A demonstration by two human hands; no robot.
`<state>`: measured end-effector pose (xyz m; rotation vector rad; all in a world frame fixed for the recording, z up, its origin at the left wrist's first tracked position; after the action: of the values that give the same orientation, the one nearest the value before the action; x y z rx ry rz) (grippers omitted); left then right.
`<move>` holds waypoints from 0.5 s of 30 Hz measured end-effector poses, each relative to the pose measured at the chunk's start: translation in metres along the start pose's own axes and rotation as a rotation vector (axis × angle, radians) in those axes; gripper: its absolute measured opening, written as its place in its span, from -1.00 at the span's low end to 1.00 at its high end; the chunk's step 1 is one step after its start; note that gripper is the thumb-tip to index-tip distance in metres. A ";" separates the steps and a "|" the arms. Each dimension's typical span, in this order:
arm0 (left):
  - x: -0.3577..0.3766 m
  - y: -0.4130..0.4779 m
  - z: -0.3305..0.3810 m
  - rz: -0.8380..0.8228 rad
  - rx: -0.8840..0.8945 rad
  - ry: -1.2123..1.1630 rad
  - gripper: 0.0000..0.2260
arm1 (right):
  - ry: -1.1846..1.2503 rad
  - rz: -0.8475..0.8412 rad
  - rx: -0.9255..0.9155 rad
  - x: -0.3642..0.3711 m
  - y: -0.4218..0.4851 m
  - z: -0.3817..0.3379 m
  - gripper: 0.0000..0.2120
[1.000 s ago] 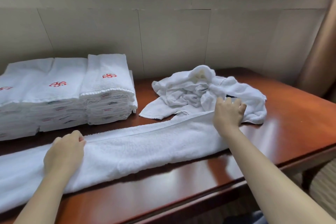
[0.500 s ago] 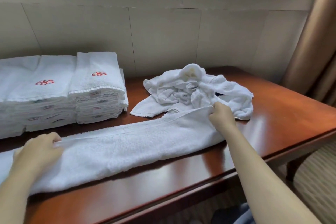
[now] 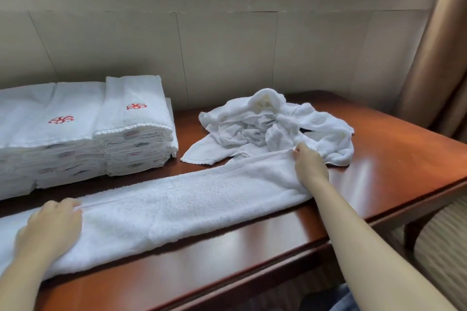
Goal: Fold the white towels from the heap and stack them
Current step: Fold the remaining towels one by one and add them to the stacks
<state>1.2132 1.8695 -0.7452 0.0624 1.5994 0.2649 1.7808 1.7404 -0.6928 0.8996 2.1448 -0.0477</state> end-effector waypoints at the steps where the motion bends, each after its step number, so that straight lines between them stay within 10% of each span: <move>1: 0.000 -0.001 0.000 0.003 0.003 0.001 -0.70 | -0.029 0.038 0.006 -0.005 0.001 0.001 -0.82; 15: -0.006 -0.003 0.005 0.009 0.007 -0.017 -0.74 | -0.181 -0.632 0.394 -0.019 -0.025 0.028 -0.70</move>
<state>1.2192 1.8657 -0.7404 0.0769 1.5836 0.2649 1.7916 1.7015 -0.7053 0.3669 2.1974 -0.8572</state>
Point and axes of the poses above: each hand's wrist, its own y-axis towards the middle knuckle, its own x-axis out of the palm, z = x × y, the point moved 8 cm from there along y, towards the middle knuckle, and after that the axes turned 12 degrees about y, right-handed, at the moved point
